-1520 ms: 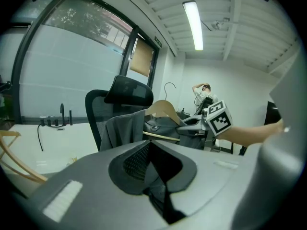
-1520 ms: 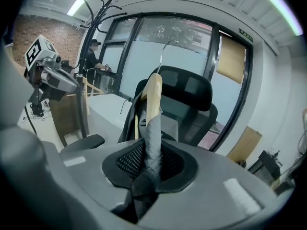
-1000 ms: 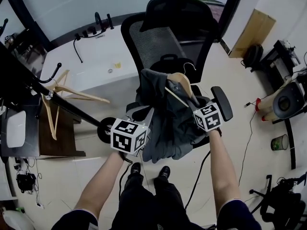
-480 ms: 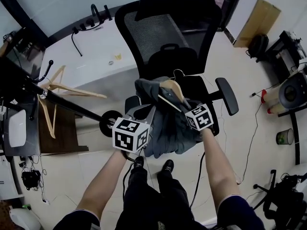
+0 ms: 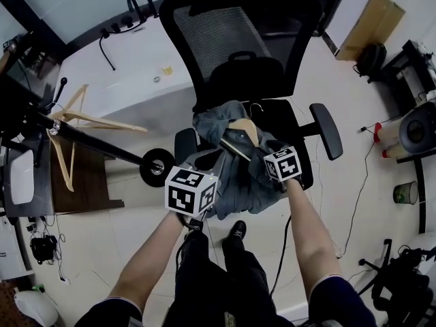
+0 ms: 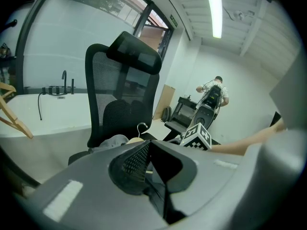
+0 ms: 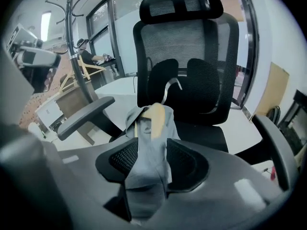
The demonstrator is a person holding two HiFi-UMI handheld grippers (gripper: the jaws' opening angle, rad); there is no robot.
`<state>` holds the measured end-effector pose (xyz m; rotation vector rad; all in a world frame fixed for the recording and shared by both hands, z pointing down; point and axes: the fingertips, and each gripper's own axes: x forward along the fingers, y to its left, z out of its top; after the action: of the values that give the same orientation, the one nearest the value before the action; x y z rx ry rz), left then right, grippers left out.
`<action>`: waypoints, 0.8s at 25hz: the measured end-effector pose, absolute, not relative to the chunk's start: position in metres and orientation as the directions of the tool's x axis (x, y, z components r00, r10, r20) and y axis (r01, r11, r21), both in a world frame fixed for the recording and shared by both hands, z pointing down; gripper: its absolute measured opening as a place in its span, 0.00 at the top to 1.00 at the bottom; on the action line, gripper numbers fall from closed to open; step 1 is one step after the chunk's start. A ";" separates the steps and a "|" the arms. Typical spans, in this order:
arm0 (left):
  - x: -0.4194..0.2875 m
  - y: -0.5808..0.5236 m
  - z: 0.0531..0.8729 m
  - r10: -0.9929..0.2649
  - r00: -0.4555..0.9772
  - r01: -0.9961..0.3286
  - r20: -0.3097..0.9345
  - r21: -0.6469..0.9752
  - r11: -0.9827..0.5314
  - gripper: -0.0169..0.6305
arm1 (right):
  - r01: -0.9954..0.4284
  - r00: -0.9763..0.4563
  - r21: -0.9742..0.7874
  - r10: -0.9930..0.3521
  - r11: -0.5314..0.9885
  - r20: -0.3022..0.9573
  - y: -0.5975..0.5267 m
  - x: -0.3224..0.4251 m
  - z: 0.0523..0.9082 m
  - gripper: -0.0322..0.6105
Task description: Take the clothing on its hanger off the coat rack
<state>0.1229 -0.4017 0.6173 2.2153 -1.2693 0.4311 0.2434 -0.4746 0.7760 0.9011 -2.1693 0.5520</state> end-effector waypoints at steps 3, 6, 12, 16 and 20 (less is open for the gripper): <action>0.122 -0.401 0.620 -0.687 0.503 -0.864 0.524 0.298 -0.405 0.95 | -0.756 -0.474 -0.094 -0.443 0.648 0.761 -0.470 0.255 0.780 0.66; 0.121 -0.403 0.622 -0.686 0.501 -0.865 0.527 0.299 -0.402 0.95 | -0.763 -0.477 -0.091 -0.462 0.640 0.748 -0.466 0.258 0.773 0.69; 0.126 -0.421 0.596 -0.706 0.512 -0.858 0.488 0.263 -0.441 0.95 | -0.780 -0.498 -0.043 -0.577 0.624 0.648 -0.469 0.258 0.706 0.92; 0.131 -0.431 0.559 -0.731 0.527 -0.849 0.433 0.238 -0.471 0.95 | -0.776 -0.521 -0.001 -0.639 0.631 0.566 -0.467 0.252 0.644 0.95; 0.140 -0.437 0.518 -0.747 0.551 -0.834 0.372 0.211 -0.510 0.95 | -0.770 -0.555 0.004 -0.672 0.639 0.489 -0.455 0.243 0.580 0.95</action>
<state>0.1398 -0.4369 0.5176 2.4254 -1.2937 0.3304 0.2429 -0.4553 0.5799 1.1329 -2.4092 0.2915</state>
